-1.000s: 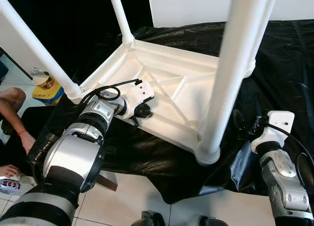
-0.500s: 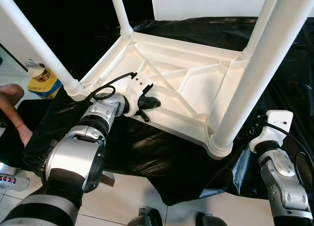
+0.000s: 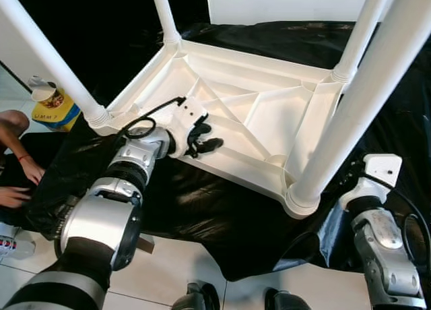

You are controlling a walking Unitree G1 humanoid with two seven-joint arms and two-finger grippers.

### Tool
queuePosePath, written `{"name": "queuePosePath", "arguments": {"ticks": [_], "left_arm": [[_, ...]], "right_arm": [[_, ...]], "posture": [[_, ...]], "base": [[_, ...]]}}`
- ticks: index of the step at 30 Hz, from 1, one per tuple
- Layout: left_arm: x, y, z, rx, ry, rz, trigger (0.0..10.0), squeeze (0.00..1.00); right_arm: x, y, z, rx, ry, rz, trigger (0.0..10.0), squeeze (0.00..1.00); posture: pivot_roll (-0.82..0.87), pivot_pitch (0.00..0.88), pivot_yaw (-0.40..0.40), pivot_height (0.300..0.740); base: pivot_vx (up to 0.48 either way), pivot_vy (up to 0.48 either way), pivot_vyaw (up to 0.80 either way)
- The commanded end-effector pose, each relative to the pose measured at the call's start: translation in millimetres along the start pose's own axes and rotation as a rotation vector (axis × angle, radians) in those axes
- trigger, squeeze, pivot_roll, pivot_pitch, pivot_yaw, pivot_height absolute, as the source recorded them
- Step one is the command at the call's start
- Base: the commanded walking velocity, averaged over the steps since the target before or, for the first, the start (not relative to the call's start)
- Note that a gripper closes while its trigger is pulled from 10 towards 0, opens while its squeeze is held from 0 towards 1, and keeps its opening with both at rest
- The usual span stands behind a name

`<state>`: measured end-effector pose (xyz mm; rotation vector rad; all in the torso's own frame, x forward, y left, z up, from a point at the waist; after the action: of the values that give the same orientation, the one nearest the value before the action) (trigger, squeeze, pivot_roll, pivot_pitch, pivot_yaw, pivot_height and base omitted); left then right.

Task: Building children table

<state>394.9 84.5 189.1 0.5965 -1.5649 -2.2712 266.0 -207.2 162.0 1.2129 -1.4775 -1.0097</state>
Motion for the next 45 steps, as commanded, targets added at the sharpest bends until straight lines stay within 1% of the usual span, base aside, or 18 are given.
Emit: {"name": "queuePosePath", "arguments": {"ticks": [1,6,9,12,13,14,15,17,19,23,25,27,30,34,36,38,42,45], "left_arm": [[30.4,-14,-7.9,-0.061,-0.306,-0.015,10.0,0.00],[31.4,-22,-12.0,-0.067,-0.237,-0.025,10.0,0.00],[22.3,-20,-6.0,-0.004,-0.144,-0.005,10.0,0.00],[19.7,-17,-3.7,0.034,-0.117,0.004,10.0,0.00],[17.2,-15,-1.6,0.070,-0.091,0.014,10.0,0.00],[9.1,-10,5.4,0.157,0.014,0.030,10.0,0.00],[9.1,-10,5.4,0.157,0.014,0.030,10.0,0.00],[2.9,-7,13.4,0.227,0.104,0.043,10.0,0.00],[2.9,-7,13.4,0.227,0.104,0.043,10.0,0.00],[-10.6,-1,35.0,0.352,0.294,0.098,10.0,0.00],[-10.6,-1,35.0,0.352,0.294,0.098,10.0,0.00],[-15.7,1,47.2,0.410,0.401,0.121,10.0,0.00],[-10.6,0,57.7,0.479,0.507,0.160,10.0,0.00],[-6.3,-4,59.6,0.490,0.555,0.165,10.0,0.00],[-0.6,-11,62.9,0.511,0.624,0.207,10.0,0.00],[0.4,-13,63.3,0.514,0.634,0.223,10.0,0.00],[0.7,-14,69.4,0.569,0.699,0.278,10.0,0.00],[1.6,-11,72.5,0.581,0.713,0.260,10.0,0.00]], "right_arm": [[-9.1,0,4.4,0.000,0.014,-0.014,10.0,0.00],[-13.9,2,7.0,0.011,0.019,-0.028,10.0,0.00],[-5.1,4,10.7,0.028,-0.043,-0.023,10.0,0.00],[-1.7,5,11.7,0.032,-0.071,-0.018,10.0,0.00],[1.3,5,12.7,0.038,-0.098,-0.005,10.0,0.00],[6.2,6,13.9,0.041,-0.171,0.005,10.0,0.00],[6.2,6,13.9,0.041,-0.171,0.005,10.0,0.00],[7.3,7,12.7,0.048,-0.225,0.011,10.0,0.00],[7.3,7,12.7,0.048,-0.225,0.011,10.0,0.00],[0.0,10,2.4,0.063,-0.255,-0.021,10.0,0.00],[0.0,10,2.4,0.063,-0.255,-0.021,10.0,0.00],[-3.5,12,-4.4,0.072,-0.254,-0.028,10.0,0.00],[-2.9,13,-13.9,0.090,-0.266,-0.002,10.0,0.00],[0.0,15,-17.1,0.102,-0.269,0.008,10.0,0.00],[4.2,14,-20.0,0.103,-0.277,0.021,10.0,0.00],[4.8,14,-20.3,0.103,-0.278,0.023,10.0,0.00],[5.6,15,-22.6,0.117,-0.269,0.039,10.0,0.00],[3.0,17,-24.2,0.136,-0.250,0.050,10.0,0.00]], "posture": [[-0.17,0.183,0.099,0.740],[-0.18,0.184,0.100,0.740],[-0.19,0.180,0.100,0.740],[-0.19,0.180,0.100,0.740],[-0.19,0.178,0.098,0.740],[-0.19,0.174,0.093,0.740],[-0.19,0.174,0.093,0.740],[-0.19,0.168,0.087,0.740],[-0.19,0.168,0.087,0.740],[-0.18,0.150,0.071,0.740],[-0.18,0.150,0.071,0.740],[-0.17,0.139,0.063,0.740],[-0.15,0.124,0.051,0.740],[-0.15,0.117,0.049,0.740],[-0.15,0.108,0.044,0.740],[-0.15,0.106,0.043,0.740],[-0.15,0.097,0.037,0.740],[-0.14,0.086,0.032,0.740]], "base": [[0.000,0.000,0.00],[0.000,0.000,0.00],[0.000,0.000,0.00],[0.000,0.000,0.00],[0.000,0.000,0.00],[0.000,0.000,0.00],[0.000,0.000,0.00],[0.000,0.000,0.00],[0.000,0.000,0.00],[0.000,0.000,0.00],[0.000,0.000,0.00],[0.000,0.000,0.00],[0.000,0.000,0.00],[0.000,0.000,0.00],[0.000,0.000,0.00],[0.000,0.000,0.00],[0.000,0.000,0.00],[0.000,0.000,0.00]]}}
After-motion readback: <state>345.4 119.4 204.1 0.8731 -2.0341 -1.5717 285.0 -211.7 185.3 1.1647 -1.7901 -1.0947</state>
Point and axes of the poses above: a point about 5 cm out from each wrist's last joint towards the gripper, its own z axis pointing back from the gripper into the wrist, its own y axis along the axis of the wrist's last joint, x = y × z, the point moved 1 cm from there along -z, pointing out of the wrist towards the gripper, and after that the axes turned 7 degrees about z, right-handed, at the moved point
